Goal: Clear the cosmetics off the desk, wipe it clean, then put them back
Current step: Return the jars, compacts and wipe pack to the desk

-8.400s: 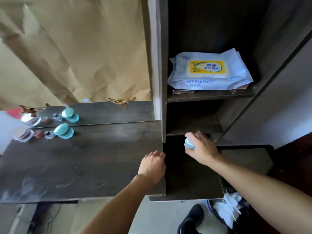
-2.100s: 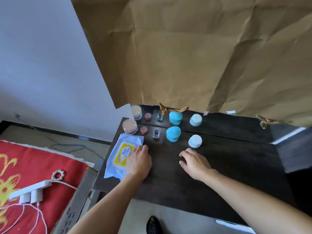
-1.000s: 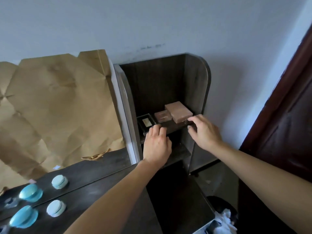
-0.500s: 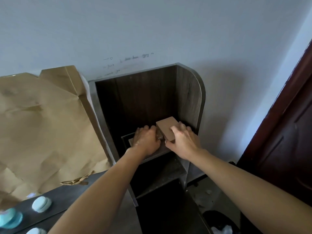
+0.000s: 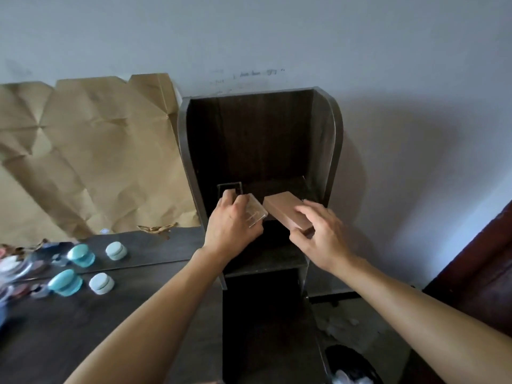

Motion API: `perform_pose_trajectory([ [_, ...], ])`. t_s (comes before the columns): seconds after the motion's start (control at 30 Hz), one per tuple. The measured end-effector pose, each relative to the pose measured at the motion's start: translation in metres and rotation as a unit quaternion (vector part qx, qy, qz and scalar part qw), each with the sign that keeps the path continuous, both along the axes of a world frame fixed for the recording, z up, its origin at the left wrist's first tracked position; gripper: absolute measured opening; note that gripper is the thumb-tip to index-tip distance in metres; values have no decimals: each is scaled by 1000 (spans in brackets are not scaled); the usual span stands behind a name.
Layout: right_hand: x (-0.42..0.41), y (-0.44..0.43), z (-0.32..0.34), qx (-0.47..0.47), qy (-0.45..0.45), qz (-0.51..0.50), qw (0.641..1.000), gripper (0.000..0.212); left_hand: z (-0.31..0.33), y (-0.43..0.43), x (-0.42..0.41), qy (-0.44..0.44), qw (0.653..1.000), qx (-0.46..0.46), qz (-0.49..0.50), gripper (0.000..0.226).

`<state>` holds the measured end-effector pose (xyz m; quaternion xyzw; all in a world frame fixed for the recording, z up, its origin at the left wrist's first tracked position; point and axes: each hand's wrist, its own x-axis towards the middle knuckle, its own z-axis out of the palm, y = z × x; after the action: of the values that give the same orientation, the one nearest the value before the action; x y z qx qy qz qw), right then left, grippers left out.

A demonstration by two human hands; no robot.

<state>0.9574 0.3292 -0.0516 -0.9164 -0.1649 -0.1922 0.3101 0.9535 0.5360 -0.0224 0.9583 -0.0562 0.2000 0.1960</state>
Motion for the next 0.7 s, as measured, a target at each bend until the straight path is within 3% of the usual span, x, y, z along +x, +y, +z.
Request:
perform_pose_trajectory([
  [0.2,-39,10,-32,6,6,104,995,54,-45,25,-88,7,997,-41,59,56],
  [0.43,-80,67,-82,-46,63,212,974,53,-105,95,-176,154,970,-21,185,46],
  [0.7,-87,168,-120,-127,111,268,949,55,-140,183,-204,214,950,1,227,55],
])
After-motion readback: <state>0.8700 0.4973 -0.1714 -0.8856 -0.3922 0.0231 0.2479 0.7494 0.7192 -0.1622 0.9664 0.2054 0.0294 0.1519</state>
